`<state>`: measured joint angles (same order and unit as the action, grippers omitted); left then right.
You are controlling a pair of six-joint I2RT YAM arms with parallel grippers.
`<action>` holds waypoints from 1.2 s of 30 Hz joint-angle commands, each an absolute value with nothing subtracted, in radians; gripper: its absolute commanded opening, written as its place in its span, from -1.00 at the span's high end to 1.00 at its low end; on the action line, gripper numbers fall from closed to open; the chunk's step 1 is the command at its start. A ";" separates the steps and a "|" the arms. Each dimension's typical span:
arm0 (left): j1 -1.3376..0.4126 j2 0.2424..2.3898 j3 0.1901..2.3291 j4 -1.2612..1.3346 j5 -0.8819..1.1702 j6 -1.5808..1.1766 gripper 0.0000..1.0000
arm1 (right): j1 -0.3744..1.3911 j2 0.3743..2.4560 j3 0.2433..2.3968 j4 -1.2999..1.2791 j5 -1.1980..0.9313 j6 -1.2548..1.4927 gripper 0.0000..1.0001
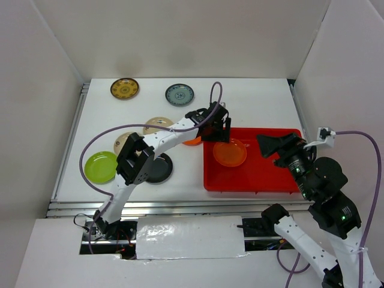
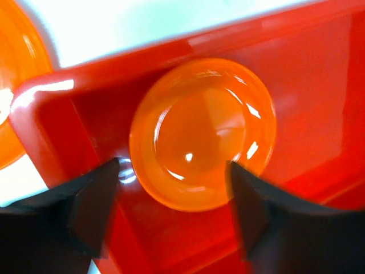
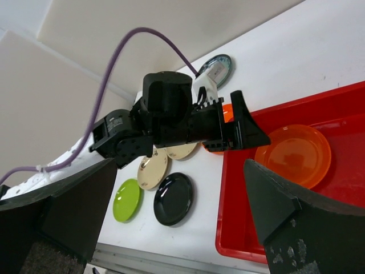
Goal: Place the plates into the plastic bin on the countertop
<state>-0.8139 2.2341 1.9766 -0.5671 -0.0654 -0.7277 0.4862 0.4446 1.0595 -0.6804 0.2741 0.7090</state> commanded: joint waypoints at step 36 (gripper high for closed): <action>0.182 2.178 1.608 0.055 0.061 -1.057 -0.99 | 0.474 0.635 0.847 -0.367 -0.310 0.560 -1.00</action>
